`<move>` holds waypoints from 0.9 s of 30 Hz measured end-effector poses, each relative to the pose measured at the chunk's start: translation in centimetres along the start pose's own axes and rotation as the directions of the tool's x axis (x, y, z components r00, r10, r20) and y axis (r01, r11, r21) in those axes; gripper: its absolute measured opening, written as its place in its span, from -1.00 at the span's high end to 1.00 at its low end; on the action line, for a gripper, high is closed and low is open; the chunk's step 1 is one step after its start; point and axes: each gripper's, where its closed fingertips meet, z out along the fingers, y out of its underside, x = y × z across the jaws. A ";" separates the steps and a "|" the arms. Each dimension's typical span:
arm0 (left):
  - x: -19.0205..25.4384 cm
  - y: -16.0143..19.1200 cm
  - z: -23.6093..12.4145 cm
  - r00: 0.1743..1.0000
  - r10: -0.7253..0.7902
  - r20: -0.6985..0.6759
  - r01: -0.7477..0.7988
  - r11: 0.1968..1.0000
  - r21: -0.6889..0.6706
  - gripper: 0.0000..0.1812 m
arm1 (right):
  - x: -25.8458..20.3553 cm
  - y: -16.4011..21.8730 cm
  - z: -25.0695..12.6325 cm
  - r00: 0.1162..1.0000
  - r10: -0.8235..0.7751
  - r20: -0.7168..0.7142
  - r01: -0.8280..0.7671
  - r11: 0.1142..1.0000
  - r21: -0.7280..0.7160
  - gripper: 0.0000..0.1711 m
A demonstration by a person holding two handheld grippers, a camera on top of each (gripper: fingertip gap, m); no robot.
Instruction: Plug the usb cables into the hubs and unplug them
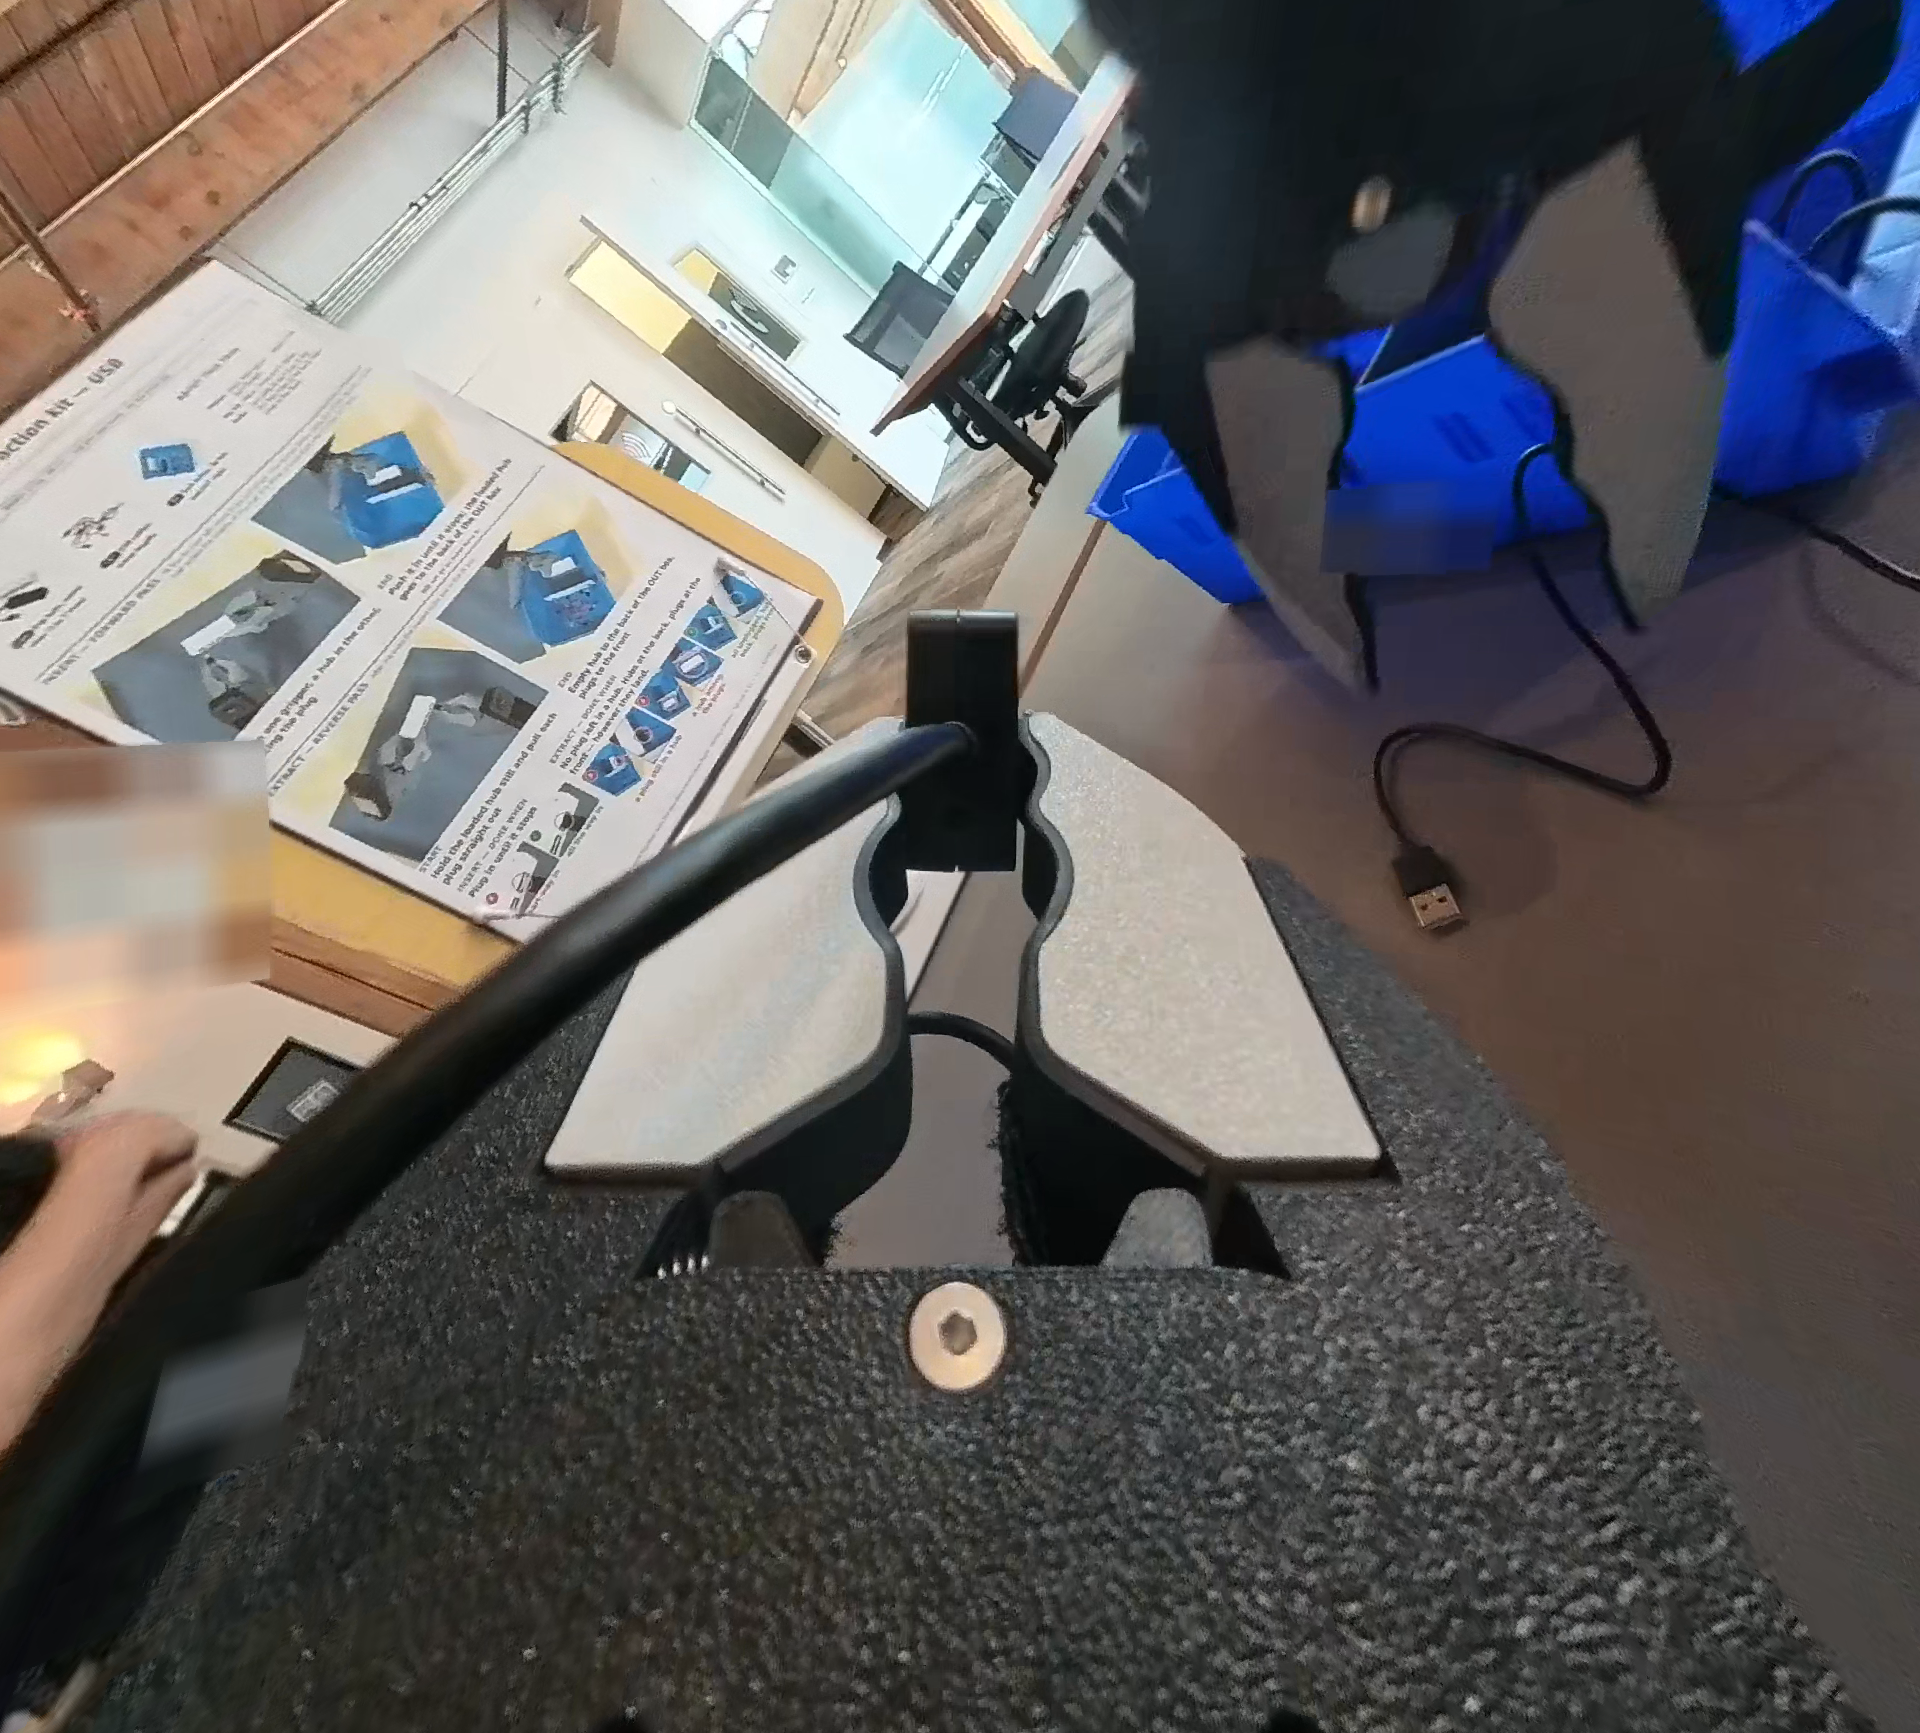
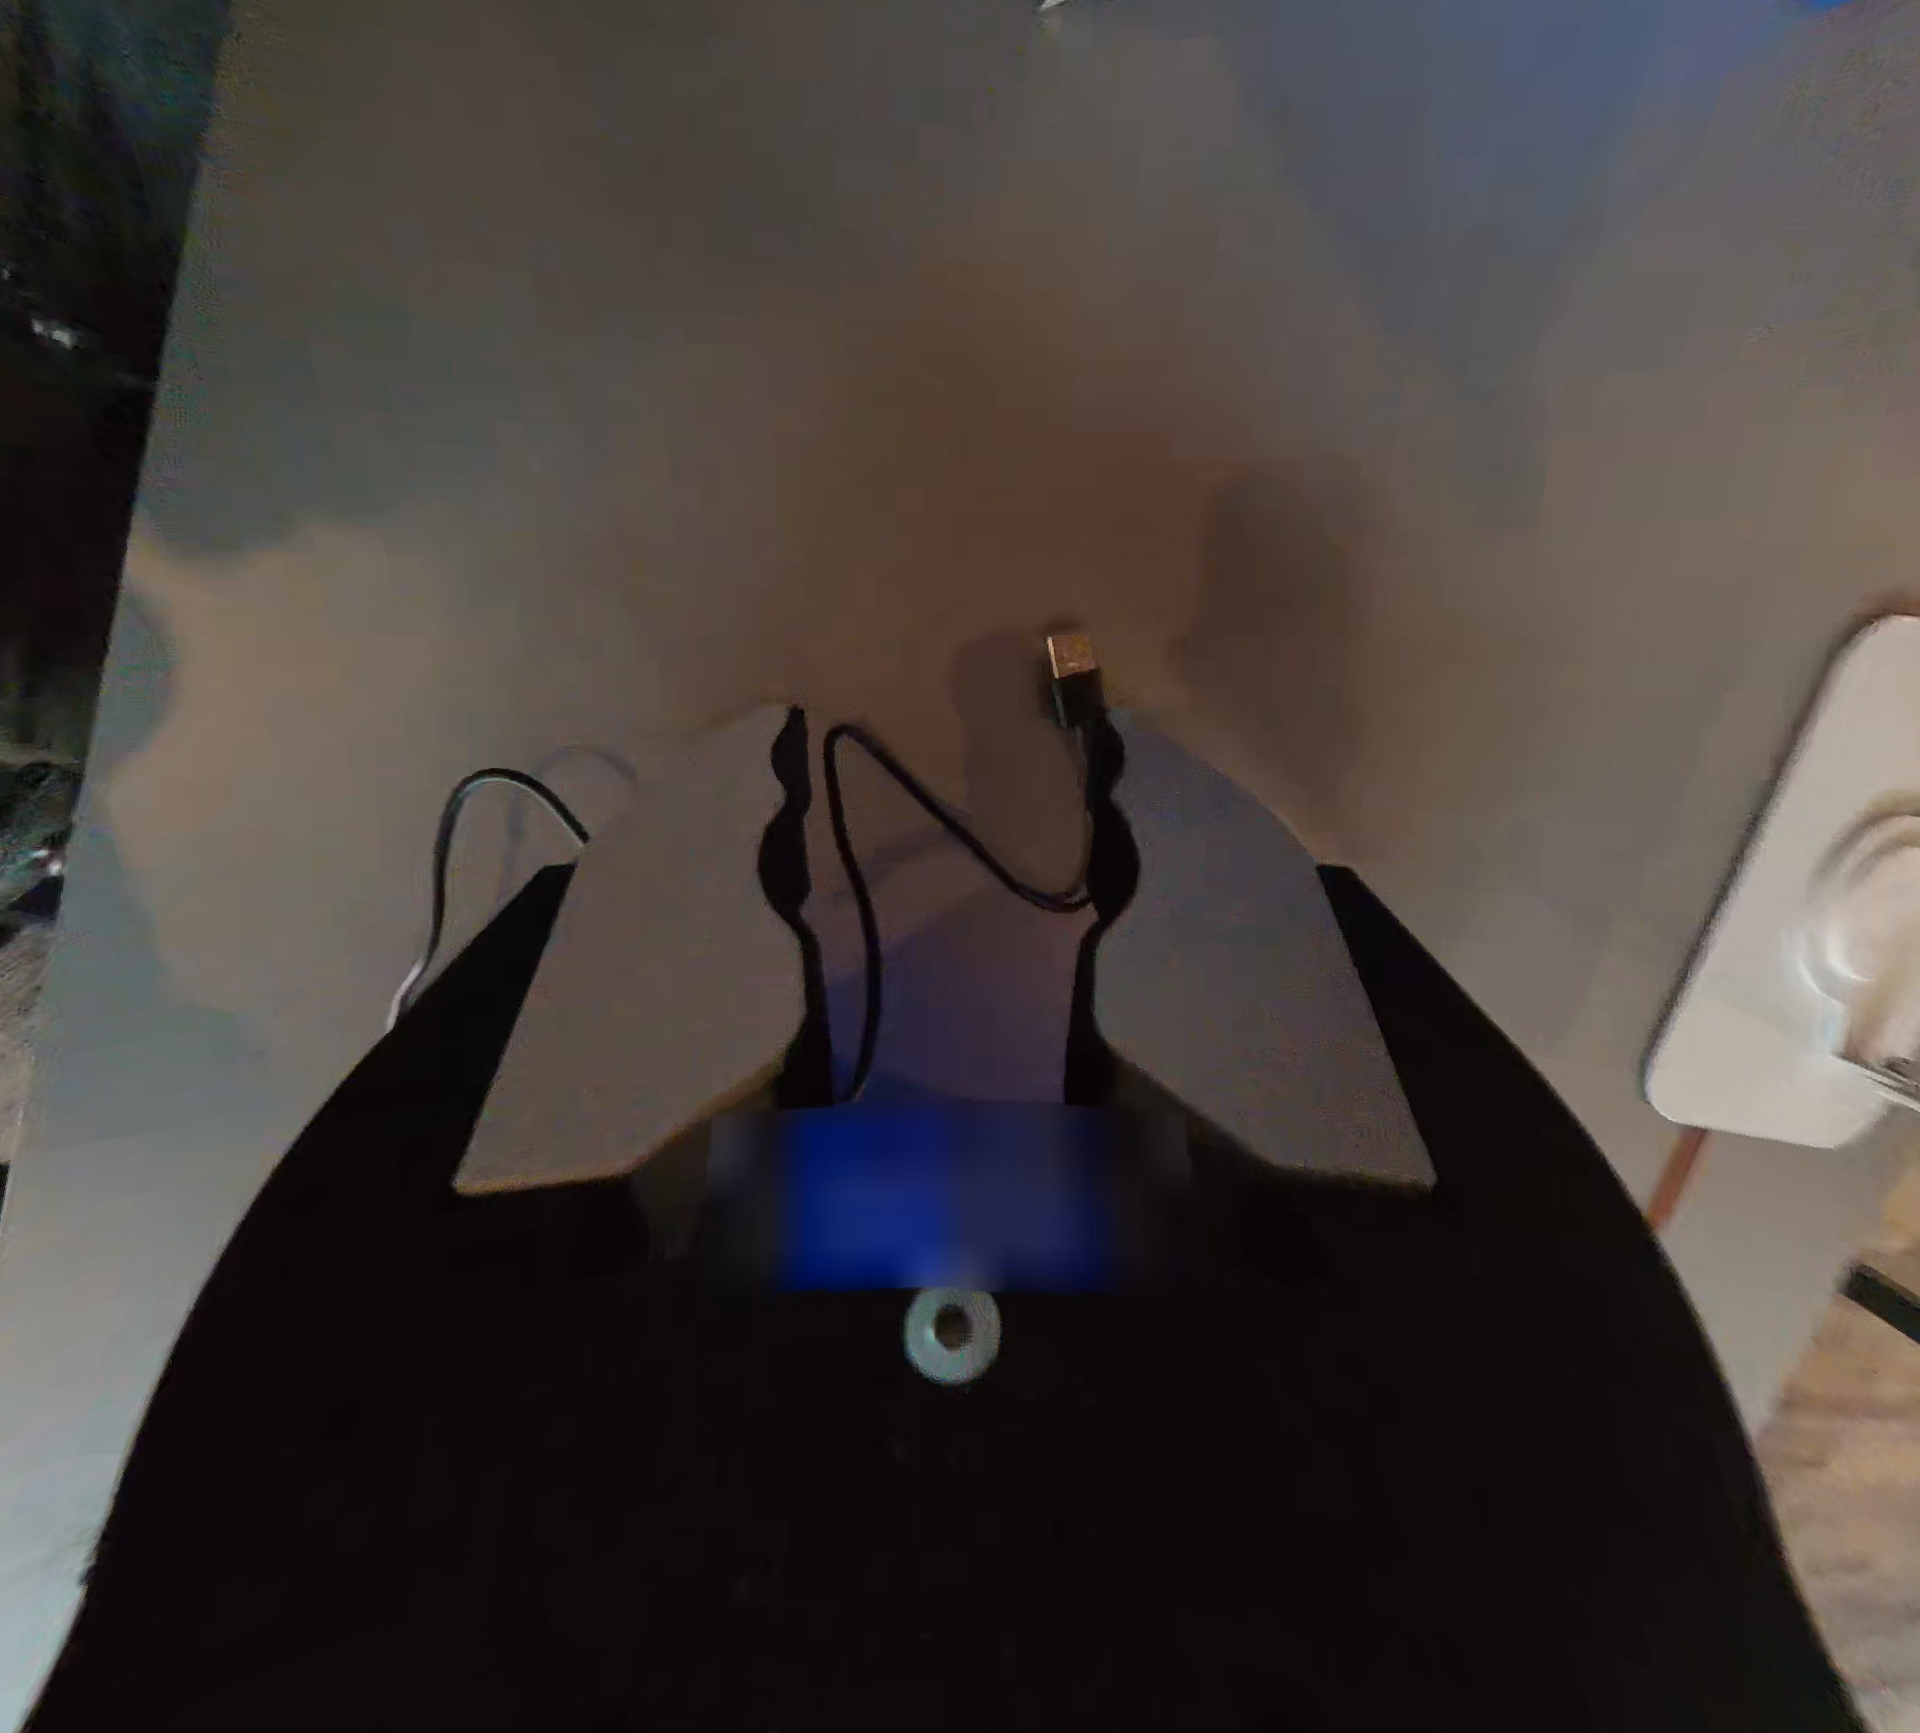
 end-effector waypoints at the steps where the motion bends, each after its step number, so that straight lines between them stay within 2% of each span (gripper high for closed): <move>1: -0.1 0.0 -0.2 1.000 -0.002 0.001 0.002 1.000 0.003 0.81 | 0.2 0.4 1.0 0.999 0.000 0.042 0.001 1.000 -0.022 0.40; 5: -1.1 -0.1 -0.9 1.000 -0.010 0.024 0.010 1.000 0.014 0.81 | 1.6 1.7 4.3 0.992 -0.018 0.129 0.023 0.999 -0.038 0.45; 12: -2.7 0.3 -1.9 0.997 -0.056 0.058 0.054 0.998 0.043 0.81 | 3.7 2.9 7.7 0.985 -0.007 0.173 0.008 1.000 -0.006 0.54; 17: -2.7 -0.2 -2.1 0.997 -0.041 0.061 0.038 0.998 0.048 0.81 | 3.7 3.6 8.7 0.976 -0.005 0.216 0.009 1.000 -0.018 0.57; 23: -2.7 -0.5 -2.1 0.998 -0.026 0.064 0.023 0.999 0.050 0.81 | 3.2 4.1 9.0 0.966 -0.008 0.258 0.015 1.000 -0.026 0.83; 27: -2.9 -0.4 -2.0 0.996 -0.014 0.089 0.010 0.999 0.049 0.81 | 3.6 3.5 8.5 0.983 -0.019 0.184 0.020 1.000 -0.002 0.84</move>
